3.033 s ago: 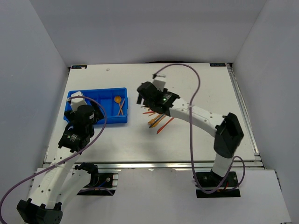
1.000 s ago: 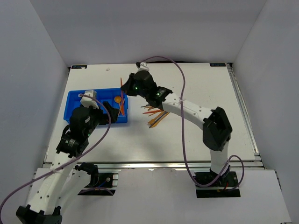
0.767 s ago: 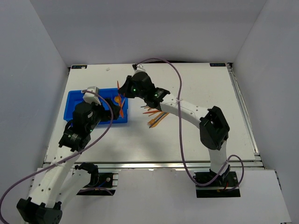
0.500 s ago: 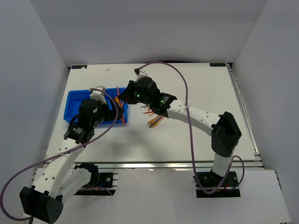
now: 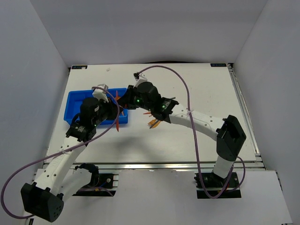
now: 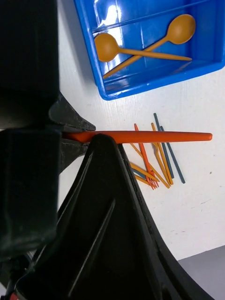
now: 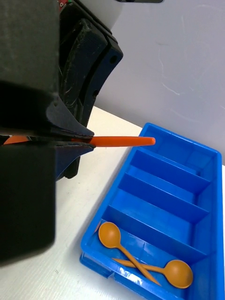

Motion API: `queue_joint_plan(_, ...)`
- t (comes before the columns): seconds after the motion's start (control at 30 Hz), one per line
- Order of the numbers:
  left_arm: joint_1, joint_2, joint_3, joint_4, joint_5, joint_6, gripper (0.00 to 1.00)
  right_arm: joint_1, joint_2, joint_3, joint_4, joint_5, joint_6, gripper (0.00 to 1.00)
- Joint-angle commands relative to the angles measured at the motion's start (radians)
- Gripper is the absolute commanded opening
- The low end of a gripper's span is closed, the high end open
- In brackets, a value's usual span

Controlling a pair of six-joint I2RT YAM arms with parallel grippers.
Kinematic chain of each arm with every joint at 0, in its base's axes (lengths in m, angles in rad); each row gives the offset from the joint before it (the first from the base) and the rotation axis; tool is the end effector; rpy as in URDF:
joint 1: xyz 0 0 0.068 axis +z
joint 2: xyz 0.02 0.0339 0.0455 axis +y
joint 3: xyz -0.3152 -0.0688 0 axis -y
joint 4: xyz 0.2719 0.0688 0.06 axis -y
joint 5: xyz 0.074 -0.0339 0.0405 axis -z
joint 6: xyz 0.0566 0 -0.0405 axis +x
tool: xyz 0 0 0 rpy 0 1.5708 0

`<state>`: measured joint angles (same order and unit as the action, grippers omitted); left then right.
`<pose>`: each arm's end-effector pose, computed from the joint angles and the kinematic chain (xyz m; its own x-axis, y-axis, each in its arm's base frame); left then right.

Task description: Sort the eating utensils into containers

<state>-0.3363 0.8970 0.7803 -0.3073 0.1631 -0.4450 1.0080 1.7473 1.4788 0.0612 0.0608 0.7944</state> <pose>0.2034 -0.0809 0.3343 -0.5508 -0.2574 -0.7939 0.2528 0.8551 -0.4526 0.2596 0.4051 0.3827 -0.6566 0.2939 -0.6946 -0.4910 0.5326 0.6894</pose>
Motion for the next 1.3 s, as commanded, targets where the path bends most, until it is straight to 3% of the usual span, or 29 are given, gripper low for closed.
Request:
queue_joint_plan(0.0,-0.003,0.008,0.051,-0.024,-0.072,-0.004,0.0,-0.023,-0.051,-0.005,0.005,0.014,0.011,0.07)
queue_joint_plan(0.03,-0.003,0.013,0.056,-0.035,-0.098,-0.001,0.0,-0.023,-0.058,-0.012,0.005,0.01,0.011,0.17)
queue_joint_plan(0.07,-0.003,0.017,0.062,-0.056,-0.149,0.002,0.0,-0.049,-0.068,-0.035,-0.004,0.01,0.023,0.56)
queue_joint_plan(0.1,-0.001,0.023,0.074,-0.065,-0.195,0.008,0.0,-0.064,-0.08,-0.05,-0.012,0.008,0.032,0.68)
queue_joint_plan(0.17,-0.003,0.061,0.094,-0.09,-0.24,0.037,0.0,-0.124,-0.121,-0.086,-0.033,0.014,0.048,0.79)
queue_joint_plan(0.4,0.019,0.319,0.25,-0.13,-0.588,0.224,0.0,-0.31,-0.322,-0.313,-0.104,0.022,0.017,0.85)
queue_joint_plan(0.57,0.124,0.485,0.319,0.036,-0.553,0.252,0.0,-0.336,-0.498,-0.437,-0.156,0.054,-0.087,0.87)
queue_joint_plan(0.67,0.189,0.545,0.342,0.115,-0.452,0.235,0.0,-0.341,-0.555,-0.488,-0.181,0.073,-0.122,0.88)
queue_joint_plan(0.9,0.2,0.655,0.321,0.243,-0.427,0.174,0.0,-0.345,-0.713,-0.595,-0.195,0.085,-0.158,0.89)
queue_joint_plan(1.27,0.2,0.688,0.214,0.373,-0.481,0.075,0.02,-0.345,-0.738,-0.637,-0.208,0.077,-0.156,0.89)
